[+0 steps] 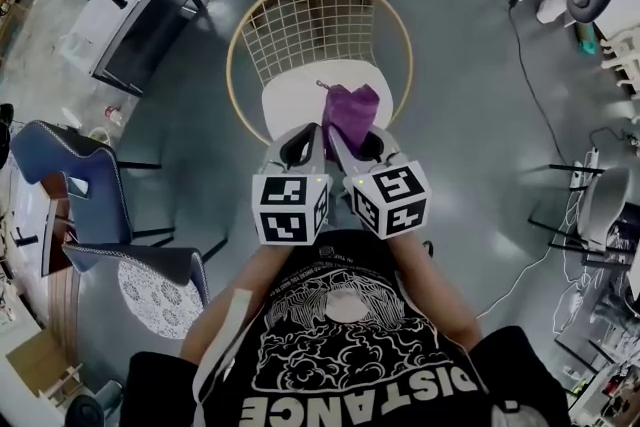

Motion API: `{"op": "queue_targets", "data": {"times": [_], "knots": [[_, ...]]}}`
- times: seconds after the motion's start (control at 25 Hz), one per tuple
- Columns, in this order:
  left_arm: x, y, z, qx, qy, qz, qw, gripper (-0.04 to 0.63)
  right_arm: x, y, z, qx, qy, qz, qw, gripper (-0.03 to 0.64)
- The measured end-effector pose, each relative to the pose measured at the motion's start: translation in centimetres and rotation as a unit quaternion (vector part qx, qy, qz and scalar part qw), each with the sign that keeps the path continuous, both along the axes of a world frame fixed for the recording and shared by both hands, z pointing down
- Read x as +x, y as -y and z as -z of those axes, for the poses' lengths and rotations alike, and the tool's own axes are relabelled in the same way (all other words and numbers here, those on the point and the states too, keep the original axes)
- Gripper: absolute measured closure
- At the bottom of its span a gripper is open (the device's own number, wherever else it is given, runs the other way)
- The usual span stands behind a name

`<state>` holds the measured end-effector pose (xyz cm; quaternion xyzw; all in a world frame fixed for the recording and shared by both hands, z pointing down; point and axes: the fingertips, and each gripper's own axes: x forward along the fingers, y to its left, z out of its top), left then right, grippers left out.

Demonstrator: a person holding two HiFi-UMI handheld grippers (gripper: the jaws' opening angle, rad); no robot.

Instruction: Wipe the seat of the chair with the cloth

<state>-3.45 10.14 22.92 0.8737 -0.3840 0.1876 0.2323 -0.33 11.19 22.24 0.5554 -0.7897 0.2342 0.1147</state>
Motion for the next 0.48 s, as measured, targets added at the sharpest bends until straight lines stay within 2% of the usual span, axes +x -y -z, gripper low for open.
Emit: {"op": "queue_targets", "data": {"times": [0.28, 0.48], "knots": [[-0.7, -0.4, -0.3, -0.004, -0.003, -0.002, 1.0, 0.603, -0.6, -0.4, -0.2, -0.001, 0.0, -0.004, 1.0, 0.558], [0.6, -0.8, 0.1, -0.005, -0.003, 0.0, 1.0, 0.603, 0.8, -0.8, 0.0, -0.004, 0.0, -0.004, 1.0, 0.558]]}}
